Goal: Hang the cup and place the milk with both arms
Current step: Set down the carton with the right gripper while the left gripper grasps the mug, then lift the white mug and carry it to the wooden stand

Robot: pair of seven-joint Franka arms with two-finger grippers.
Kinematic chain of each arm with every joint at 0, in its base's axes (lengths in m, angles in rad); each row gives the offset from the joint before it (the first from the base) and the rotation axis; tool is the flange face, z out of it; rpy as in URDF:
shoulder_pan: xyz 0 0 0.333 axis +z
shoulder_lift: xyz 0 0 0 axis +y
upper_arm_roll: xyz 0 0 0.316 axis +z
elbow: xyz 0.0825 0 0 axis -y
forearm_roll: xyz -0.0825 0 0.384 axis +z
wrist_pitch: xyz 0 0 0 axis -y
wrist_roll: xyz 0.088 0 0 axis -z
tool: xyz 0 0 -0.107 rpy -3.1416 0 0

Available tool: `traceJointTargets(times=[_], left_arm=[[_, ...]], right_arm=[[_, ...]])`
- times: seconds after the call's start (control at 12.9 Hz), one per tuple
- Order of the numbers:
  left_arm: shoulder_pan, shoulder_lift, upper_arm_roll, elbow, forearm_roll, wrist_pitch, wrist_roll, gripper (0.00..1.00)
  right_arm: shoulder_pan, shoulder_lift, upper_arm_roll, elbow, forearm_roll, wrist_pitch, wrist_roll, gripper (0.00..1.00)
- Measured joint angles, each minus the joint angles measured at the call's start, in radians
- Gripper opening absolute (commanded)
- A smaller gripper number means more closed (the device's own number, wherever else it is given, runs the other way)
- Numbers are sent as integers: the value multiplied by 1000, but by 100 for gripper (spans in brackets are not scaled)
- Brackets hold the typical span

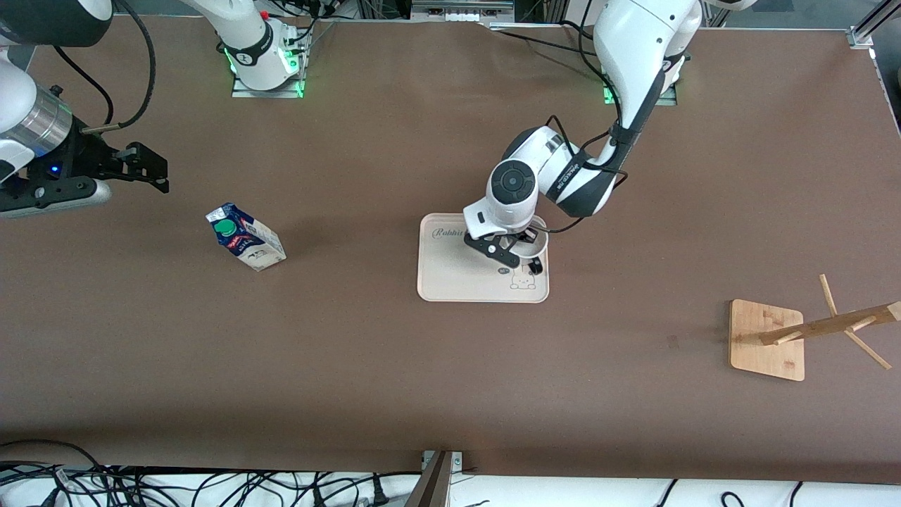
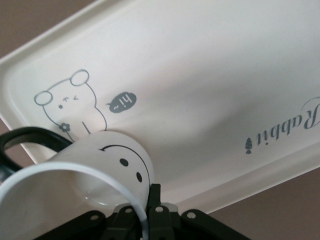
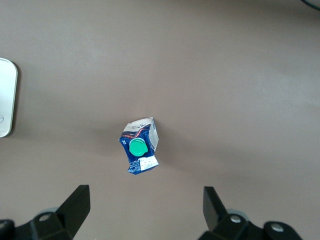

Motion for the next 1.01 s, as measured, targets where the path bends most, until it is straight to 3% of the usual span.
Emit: traceJointTargets(times=[0.15,0.31,0.62,1.01], left_arm=[[1,-5,1,25,0,0,-16,0],[2,-32,3,43,0,-3,-62,0],[49,-206,32,63,2,-18,-85,0],[204,-439,168,63,10,-45,212,0]], right_arm=[[-62,-1,58,0,0,0,0,100],[-77,-3,71,0,0,2,0,100],[-78,-3,73,1,0,17,0,100],[-80,-3,74,1,0,31,0,100]])
